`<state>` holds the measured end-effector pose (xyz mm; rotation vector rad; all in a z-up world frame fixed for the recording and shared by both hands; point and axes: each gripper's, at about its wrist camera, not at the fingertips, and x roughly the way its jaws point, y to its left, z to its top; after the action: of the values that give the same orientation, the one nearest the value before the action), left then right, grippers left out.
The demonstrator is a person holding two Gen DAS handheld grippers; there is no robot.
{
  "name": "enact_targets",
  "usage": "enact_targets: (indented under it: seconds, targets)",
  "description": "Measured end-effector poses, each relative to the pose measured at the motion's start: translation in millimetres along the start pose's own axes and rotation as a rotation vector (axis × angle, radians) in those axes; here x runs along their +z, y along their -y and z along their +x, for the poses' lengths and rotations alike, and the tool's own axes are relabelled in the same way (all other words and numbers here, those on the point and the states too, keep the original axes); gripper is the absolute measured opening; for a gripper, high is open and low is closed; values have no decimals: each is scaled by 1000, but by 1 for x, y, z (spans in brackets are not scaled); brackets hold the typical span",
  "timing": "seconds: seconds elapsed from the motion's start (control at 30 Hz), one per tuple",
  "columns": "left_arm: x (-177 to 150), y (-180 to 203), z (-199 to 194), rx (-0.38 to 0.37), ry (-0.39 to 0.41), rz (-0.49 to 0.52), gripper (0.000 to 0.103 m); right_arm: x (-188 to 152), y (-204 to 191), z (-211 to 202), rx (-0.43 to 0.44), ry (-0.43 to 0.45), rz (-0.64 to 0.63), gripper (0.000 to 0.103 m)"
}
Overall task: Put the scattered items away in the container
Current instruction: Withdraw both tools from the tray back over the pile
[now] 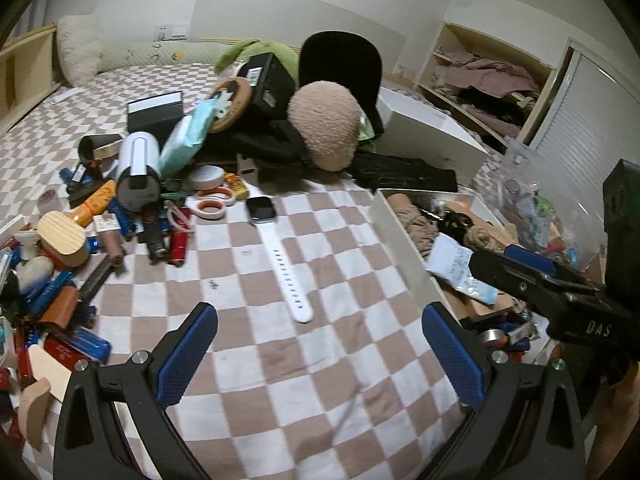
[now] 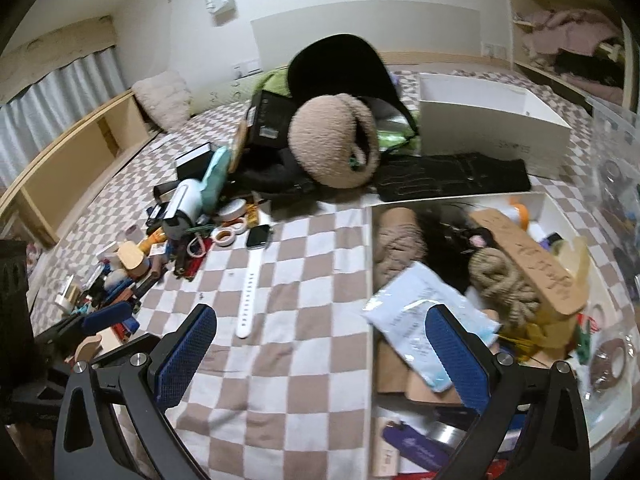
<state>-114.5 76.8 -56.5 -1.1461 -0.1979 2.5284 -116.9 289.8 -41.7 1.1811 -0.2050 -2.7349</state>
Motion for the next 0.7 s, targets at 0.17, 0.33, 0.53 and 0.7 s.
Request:
enact_targets:
  seconds: [0.17,0.33,0.53,0.7]
  targets:
    - [-2,-13,-3,21,19,5,103,-3,-15,10,37,3,4,103]
    - [-6,-25,-5,71,31,30,103,-6,-28,22,48,12,17,103]
    - [-12,-42,-9,114,54,72,103,-14,-41,36,51,23,10,103]
    - [-17,-62,-12,156,58,79,103,-22,-53,44,50,43,-36,103]
